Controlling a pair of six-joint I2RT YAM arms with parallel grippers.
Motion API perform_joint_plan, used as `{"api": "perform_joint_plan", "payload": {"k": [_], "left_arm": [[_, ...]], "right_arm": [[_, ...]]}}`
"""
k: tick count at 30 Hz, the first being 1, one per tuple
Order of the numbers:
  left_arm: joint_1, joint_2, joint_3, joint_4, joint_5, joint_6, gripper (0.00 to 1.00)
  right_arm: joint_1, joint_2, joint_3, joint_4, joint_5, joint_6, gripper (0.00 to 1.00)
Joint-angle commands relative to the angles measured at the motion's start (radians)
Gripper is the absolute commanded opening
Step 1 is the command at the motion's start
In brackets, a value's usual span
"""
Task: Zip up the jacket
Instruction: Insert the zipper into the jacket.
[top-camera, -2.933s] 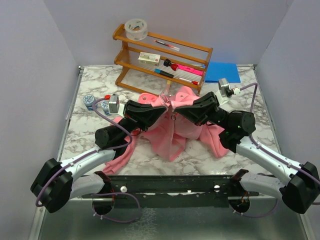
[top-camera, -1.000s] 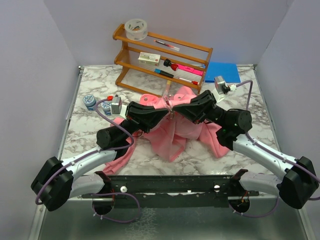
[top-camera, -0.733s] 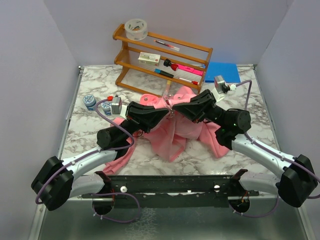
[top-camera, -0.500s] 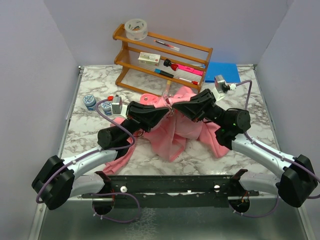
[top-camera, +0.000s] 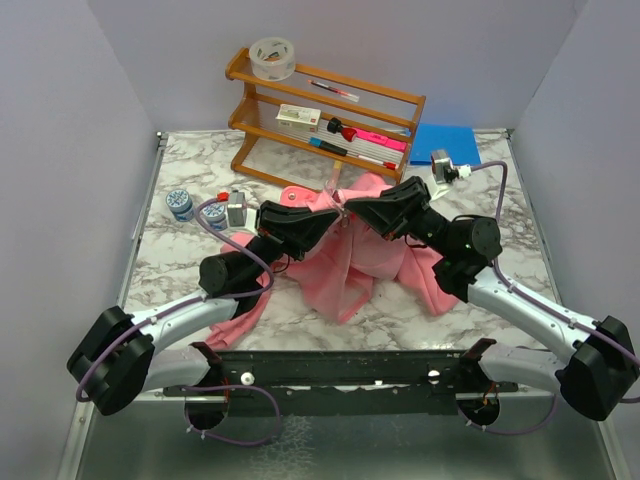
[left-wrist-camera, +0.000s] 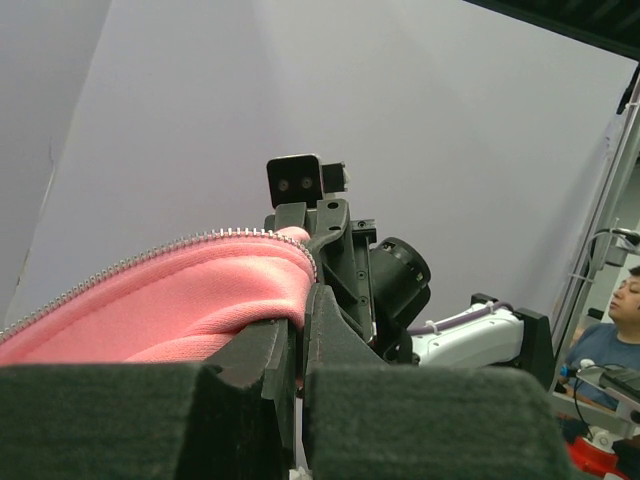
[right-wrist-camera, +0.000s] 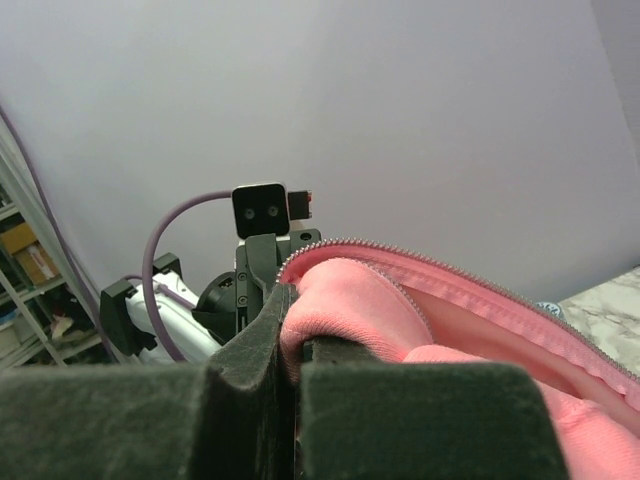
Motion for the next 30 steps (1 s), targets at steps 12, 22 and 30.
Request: {"api": "perform_joint_plan", "payload": {"k": [12, 22, 30], "left_arm": [[-0.014, -0.009, -0.016, 0.063, -0.044, 0.044, 0.00], [-0.014, -0.020, -0.021, -0.052, -0.092, 0.057, 0.00], [-0.014, -0.006, -0.023, -0.027, -0.082, 0.037, 0.00]], "right_arm": [[0.005, -0.033, 0.009, -0.002, 0.055, -0.024, 0.00], [0.006, -0.034, 0.005, 0.014, 0.033, -0.016, 0.00], [0.005, -0.020, 0.015, -0.011, 0.039, -0.029, 0.00]]}}
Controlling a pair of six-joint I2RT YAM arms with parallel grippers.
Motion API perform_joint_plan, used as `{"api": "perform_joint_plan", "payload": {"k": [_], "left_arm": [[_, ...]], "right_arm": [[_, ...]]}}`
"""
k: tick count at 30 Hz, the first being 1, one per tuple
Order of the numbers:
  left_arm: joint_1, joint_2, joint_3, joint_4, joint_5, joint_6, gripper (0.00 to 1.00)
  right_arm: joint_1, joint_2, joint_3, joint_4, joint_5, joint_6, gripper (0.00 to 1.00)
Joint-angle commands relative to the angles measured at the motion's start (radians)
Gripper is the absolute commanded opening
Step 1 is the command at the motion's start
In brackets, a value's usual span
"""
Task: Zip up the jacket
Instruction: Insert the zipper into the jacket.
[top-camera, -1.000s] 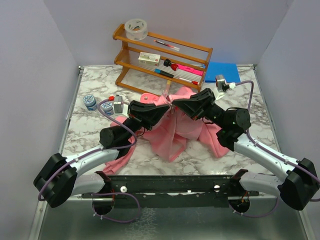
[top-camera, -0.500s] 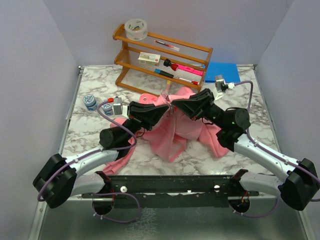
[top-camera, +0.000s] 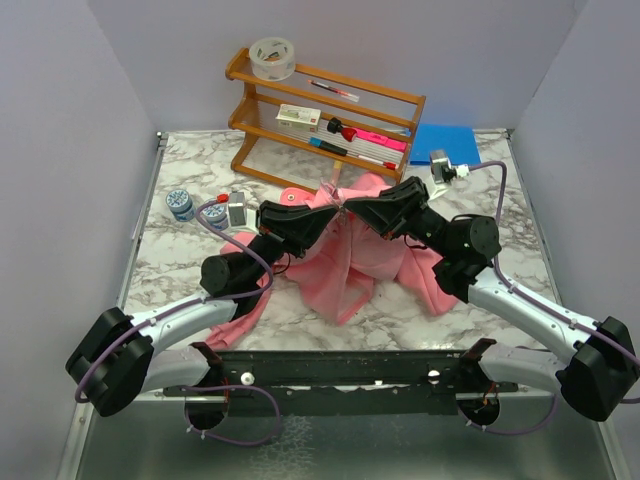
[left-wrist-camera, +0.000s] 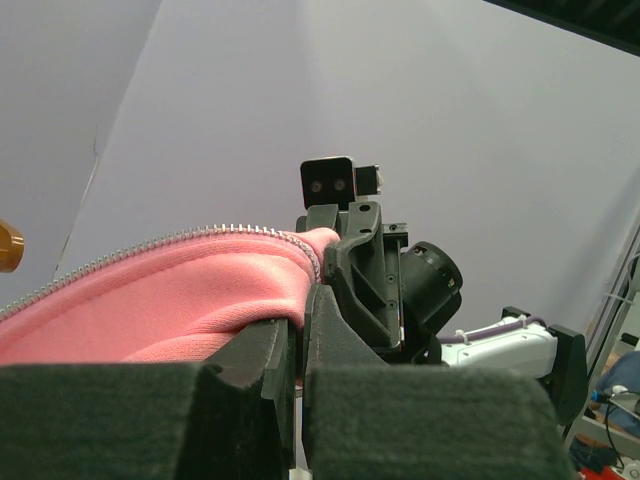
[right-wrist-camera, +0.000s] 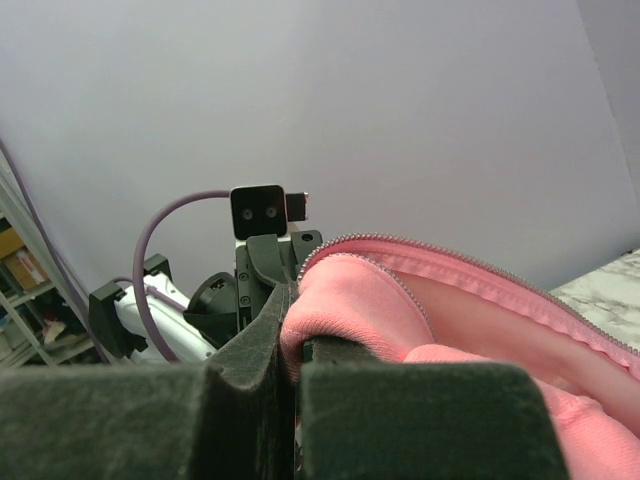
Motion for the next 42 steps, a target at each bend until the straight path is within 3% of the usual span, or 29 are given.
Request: {"api": "perform_joint_plan", "payload": {"k": [1, 8, 28, 42], "left_arm": [[-0.007, 0.007, -0.005, 0.031, 0.008, -0.013, 0.00], [-0.007, 0.018, 0.000, 0.056, 0.055, -0.038, 0.00], [-0.007, 0.013, -0.069, -0.097, -0.077, 0.053, 0.00], [-0.012, 0.072, -0.074, -0.131, 0.039, 0.066, 0.00]], "right_arm": [[0.001, -0.011, 0.015, 0.027, 0.029, -0.016, 0.00], [0.001, 0.000, 0.012, -0.043, 0.114, -0.024, 0.00], [0.001, -0.004, 0.012, -0.084, 0.125, -0.017, 0.00], [0.001, 0.039, -0.025, -0.092, 0.184, -0.033, 0.00]]}}
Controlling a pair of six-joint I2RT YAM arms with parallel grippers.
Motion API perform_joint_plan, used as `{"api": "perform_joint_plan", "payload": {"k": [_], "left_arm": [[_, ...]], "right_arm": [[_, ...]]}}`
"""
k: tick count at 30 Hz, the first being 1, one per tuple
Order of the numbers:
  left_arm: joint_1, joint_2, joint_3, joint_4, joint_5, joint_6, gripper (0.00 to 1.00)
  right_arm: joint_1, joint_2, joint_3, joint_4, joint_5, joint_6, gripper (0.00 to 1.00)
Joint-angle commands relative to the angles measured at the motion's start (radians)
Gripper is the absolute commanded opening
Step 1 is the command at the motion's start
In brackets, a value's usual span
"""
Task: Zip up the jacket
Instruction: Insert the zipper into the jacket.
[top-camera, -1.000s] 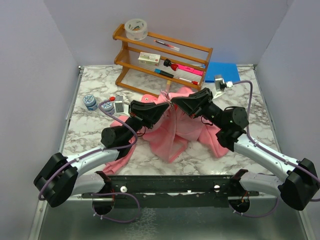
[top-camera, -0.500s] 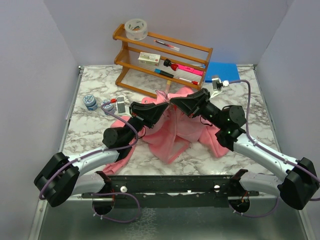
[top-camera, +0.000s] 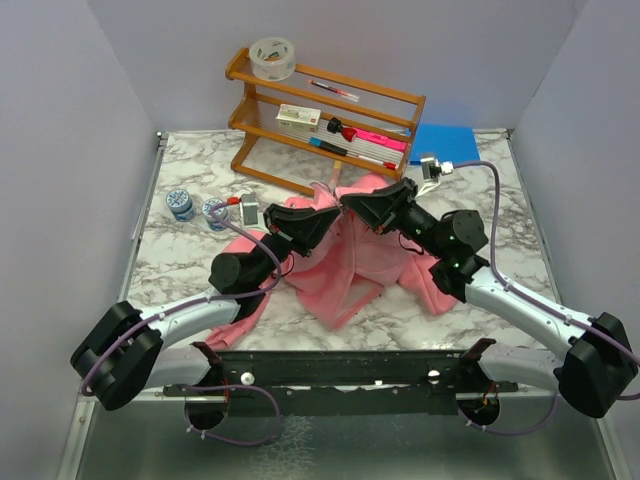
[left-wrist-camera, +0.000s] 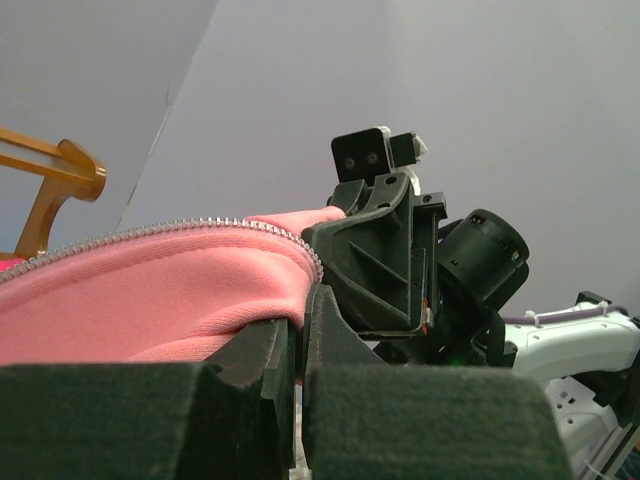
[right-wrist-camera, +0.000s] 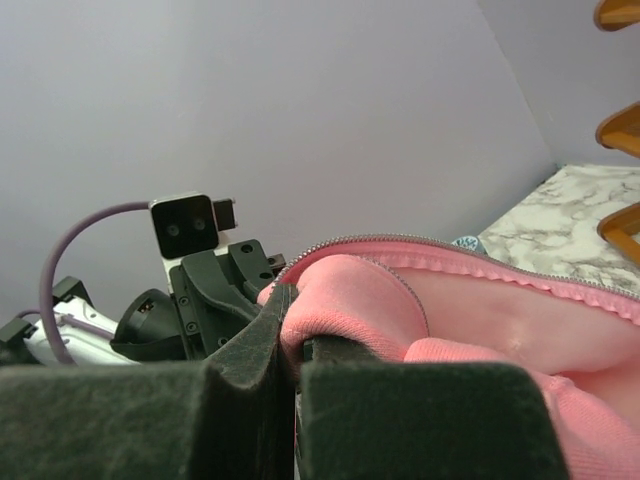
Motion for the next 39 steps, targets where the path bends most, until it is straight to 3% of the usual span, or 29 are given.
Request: {"api": "perform_joint_plan", "payload": {"k": [1, 9, 17, 21, 27, 39], "left_arm": [[-0.012, 0.048, -0.035, -0.070, 0.103, 0.019, 0.00], [-0.010, 0.097, -0.127, -0.115, 0.068, 0.014, 0.00], [-0.010, 0.154, -0.192, -0.117, 0.146, -0.021, 0.00], [-0.031, 0.159, -0.222, -0.140, 0.167, -0.074, 0.00], [-0.112, 0.162, -0.287, -0.215, 0.125, -0.151, 0.00], [-0.141, 0.191, -0.397, -0.295, 0.024, -0.279, 0.00]], "right_arm": [[0.001, 0.030, -0.023, 0.092, 0.051, -0.015, 0.00], [0.001, 0.006, -0.108, 0.055, 0.060, -0.045, 0.00], [0.001, -0.030, -0.245, 0.003, 0.068, -0.047, 0.00], [0.002, -0.079, -0.279, -0.119, 0.073, -0.033, 0.00], [0.004, -0.131, -0.342, -0.244, 0.084, 0.013, 0.00], [0.020, -0.133, -0.437, -0.228, 0.041, 0.048, 0.00]]}}
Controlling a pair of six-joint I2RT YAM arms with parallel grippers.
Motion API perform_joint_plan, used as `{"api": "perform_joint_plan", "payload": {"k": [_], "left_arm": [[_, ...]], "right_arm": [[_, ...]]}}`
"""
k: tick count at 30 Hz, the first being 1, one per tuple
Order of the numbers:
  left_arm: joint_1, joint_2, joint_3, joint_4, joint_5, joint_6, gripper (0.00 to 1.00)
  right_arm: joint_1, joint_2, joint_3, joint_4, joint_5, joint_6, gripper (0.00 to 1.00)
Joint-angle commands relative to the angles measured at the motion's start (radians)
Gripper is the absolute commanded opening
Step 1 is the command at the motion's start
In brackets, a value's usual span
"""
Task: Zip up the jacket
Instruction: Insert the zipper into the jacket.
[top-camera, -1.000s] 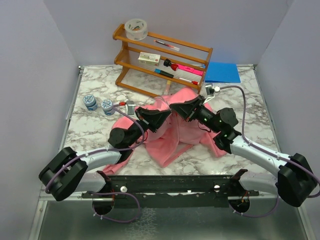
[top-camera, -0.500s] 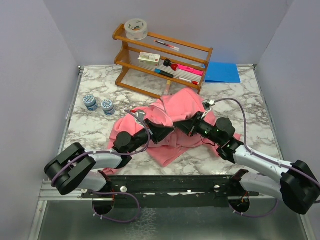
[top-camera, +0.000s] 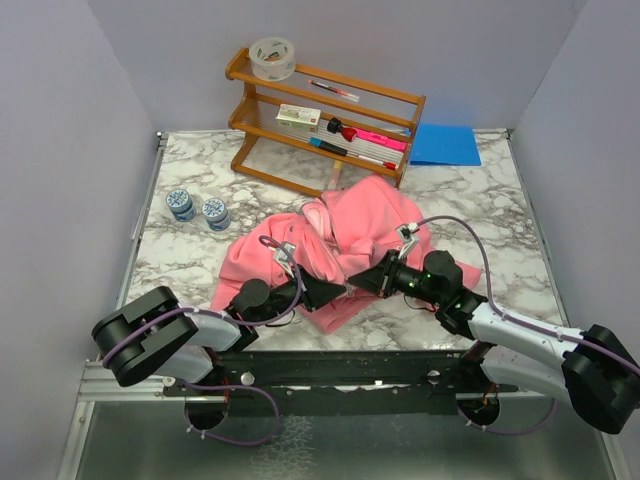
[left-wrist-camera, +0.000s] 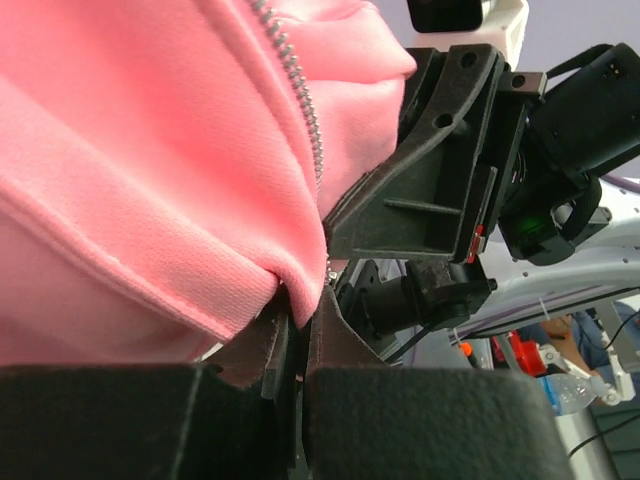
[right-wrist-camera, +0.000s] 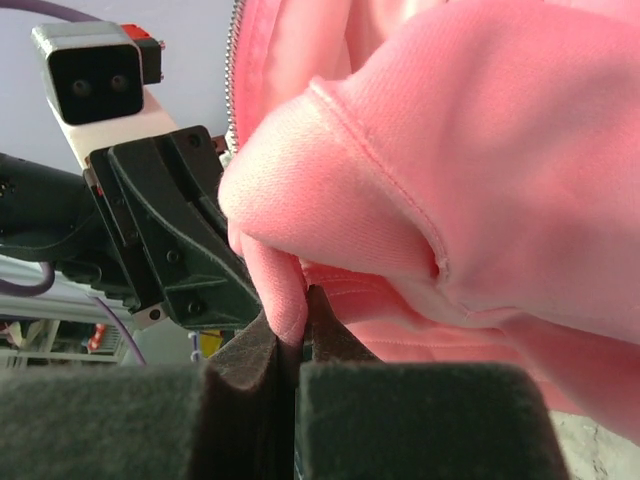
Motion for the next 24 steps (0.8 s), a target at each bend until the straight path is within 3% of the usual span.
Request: {"api": "perform_joint_plan", "payload": {"k": [1, 5, 8, 12, 18, 24], "left_arm": [[-0.012, 0.033, -0.059, -0.168, -0.017, -0.054, 0.00], [-0.012, 0.034, -0.072, -0.168, -0.032, -0.059, 0.00], [-0.012, 0.029, -0.076, -0.171, -0.034, -0.059, 0.00], [-0.012, 0.024, -0.076, -0.174, -0.038, -0.058, 0.00], [-0.012, 0.028, -0.076, -0.177, -0.042, -0.059, 0.00], [-0.011, 0.023, -0.075, -0.177, -0.053, -0.067, 0.00]], "right_arm": [[-0.015, -0.022, -0.020, 0.083, 0.017, 0.006, 0.00], [-0.015, -0.029, -0.032, 0.064, -0.005, -0.025, 0.05], [-0.015, -0.054, -0.041, 0.032, -0.040, -0.061, 0.21], [-0.015, -0.126, -0.070, -0.024, -0.070, -0.103, 0.54], [-0.015, -0.195, -0.132, -0.080, -0.116, -0.158, 0.78], [-0.011, -0.210, -0.156, -0.164, -0.113, -0.183, 0.87]]}}
